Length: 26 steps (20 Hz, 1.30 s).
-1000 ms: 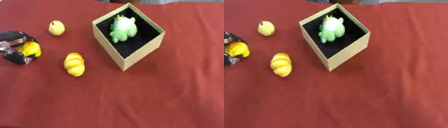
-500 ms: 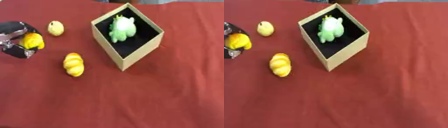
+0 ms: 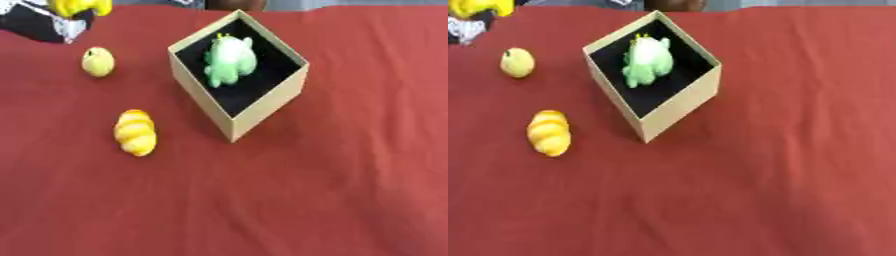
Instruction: Pick up objects on the table and place them in the box.
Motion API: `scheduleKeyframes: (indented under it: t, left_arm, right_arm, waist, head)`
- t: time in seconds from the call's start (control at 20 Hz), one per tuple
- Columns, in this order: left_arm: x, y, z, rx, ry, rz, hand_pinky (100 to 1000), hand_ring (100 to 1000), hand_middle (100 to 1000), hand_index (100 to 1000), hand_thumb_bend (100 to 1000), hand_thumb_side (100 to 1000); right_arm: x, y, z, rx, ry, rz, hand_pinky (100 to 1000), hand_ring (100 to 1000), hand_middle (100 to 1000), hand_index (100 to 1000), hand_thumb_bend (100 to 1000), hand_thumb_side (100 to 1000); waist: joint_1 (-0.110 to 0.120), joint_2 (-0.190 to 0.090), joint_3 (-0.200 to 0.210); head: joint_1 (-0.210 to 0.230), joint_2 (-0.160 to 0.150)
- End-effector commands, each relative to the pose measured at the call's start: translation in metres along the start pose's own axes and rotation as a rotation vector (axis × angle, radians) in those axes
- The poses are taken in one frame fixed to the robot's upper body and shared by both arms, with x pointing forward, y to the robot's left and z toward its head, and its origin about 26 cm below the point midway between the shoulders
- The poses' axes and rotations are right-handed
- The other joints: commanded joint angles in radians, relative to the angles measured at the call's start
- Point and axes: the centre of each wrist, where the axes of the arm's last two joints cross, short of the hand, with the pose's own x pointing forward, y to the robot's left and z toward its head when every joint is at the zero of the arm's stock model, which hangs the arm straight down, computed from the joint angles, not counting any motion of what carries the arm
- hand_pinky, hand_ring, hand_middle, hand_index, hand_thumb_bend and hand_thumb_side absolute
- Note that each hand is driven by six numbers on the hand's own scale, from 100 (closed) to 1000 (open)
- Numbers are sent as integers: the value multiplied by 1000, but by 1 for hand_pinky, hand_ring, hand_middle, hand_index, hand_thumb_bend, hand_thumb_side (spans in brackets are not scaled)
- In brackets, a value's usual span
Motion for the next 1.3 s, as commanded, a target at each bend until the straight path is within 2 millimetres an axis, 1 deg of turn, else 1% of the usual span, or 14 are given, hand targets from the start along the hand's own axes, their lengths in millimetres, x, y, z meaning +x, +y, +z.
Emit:
scheduleKeyframes:
  t: [0.05, 0.25, 0.5, 0.55, 0.6, 0.8, 0.85, 1.0, 1.05, 1.1, 1.15, 1.2, 1.25, 1.3]
  left_arm:
    - [14, 2, -20, 4, -67, 22, 649, 541, 585, 795, 100, 203]
    - [25, -8, -44, -3, -119, 65, 651, 541, 581, 796, 100, 231]
    - [35, -22, -67, -24, -173, 104, 656, 547, 585, 802, 100, 261]
    - [37, -26, -71, -31, -181, 109, 658, 549, 586, 804, 100, 235]
    - [38, -29, -75, -40, -188, 115, 665, 556, 590, 807, 100, 276]
    - [37, -46, -89, -82, -183, 122, 683, 573, 606, 815, 101, 335]
    - [35, -50, -91, -91, -178, 123, 684, 574, 606, 816, 105, 337]
    - [30, -62, -96, -121, -165, 129, 716, 611, 635, 835, 205, 420]
    - [28, -65, -97, -133, -159, 125, 725, 623, 646, 842, 225, 435]
    - [26, -68, -97, -147, -152, 117, 761, 687, 691, 872, 304, 487]
    - [24, -69, -97, -160, -144, 106, 786, 726, 722, 891, 343, 511]
    - [21, -70, -97, -171, -132, 92, 847, 799, 773, 922, 445, 562]
    - [20, -70, -96, -178, -118, 75, 856, 808, 780, 926, 460, 567]
    - [18, -70, -95, -182, -106, 55, 900, 853, 809, 943, 551, 592]
  right_arm:
    - [9, -5, -8, 12, -41, 7, 846, 801, 763, 781, 100, 789]
    - [10, -4, -10, 14, -48, 1, 846, 802, 763, 781, 100, 788]
    - [13, -2, -15, 14, -65, -12, 846, 802, 763, 782, 100, 785]
    - [13, -1, -16, 14, -68, -15, 846, 802, 763, 782, 100, 781]
    - [14, -1, -17, 14, -72, -18, 846, 802, 763, 782, 100, 784]
    - [15, 1, -20, 14, -83, -31, 846, 802, 763, 782, 100, 783]
    - [16, 1, -20, 14, -85, -32, 846, 802, 763, 782, 100, 783]
    - [16, 1, -20, 10, -86, -34, 846, 802, 763, 782, 100, 782]
    - [16, 1, -20, 9, -85, -34, 846, 802, 763, 782, 100, 782]
    - [16, 1, -20, 8, -85, -34, 846, 802, 763, 782, 100, 782]
    - [16, 1, -20, 7, -84, -33, 846, 802, 763, 782, 100, 783]
    - [15, 1, -20, 5, -83, -33, 846, 802, 763, 781, 100, 783]
    - [15, 1, -20, 4, -81, -32, 846, 802, 763, 781, 100, 783]
    - [15, 1, -19, 3, -80, -32, 846, 802, 763, 781, 100, 783]
  waist:
    - [-2, -24, -3]
    - [0, -20, -7]
    - [4, -16, -12]
    - [5, -15, -12]
    - [6, -15, -14]
    - [8, -13, -21]
    - [8, -13, -23]
    - [11, -12, -26]
    - [11, -11, -27]
    - [12, -11, -28]
    - [13, -11, -28]
    - [14, -11, -28]
    - [15, -10, -28]
    - [15, -10, -28]
  head:
    - [7, -8]
    - [32, -8]
    - [53, -5]
    - [53, -5]
    - [53, -7]
    - [48, -10]
    - [48, -11]
    - [43, -12]
    - [40, -12]
    - [37, -11]
    - [34, -10]
    - [32, -9]
    - [30, -9]
    - [28, -9]
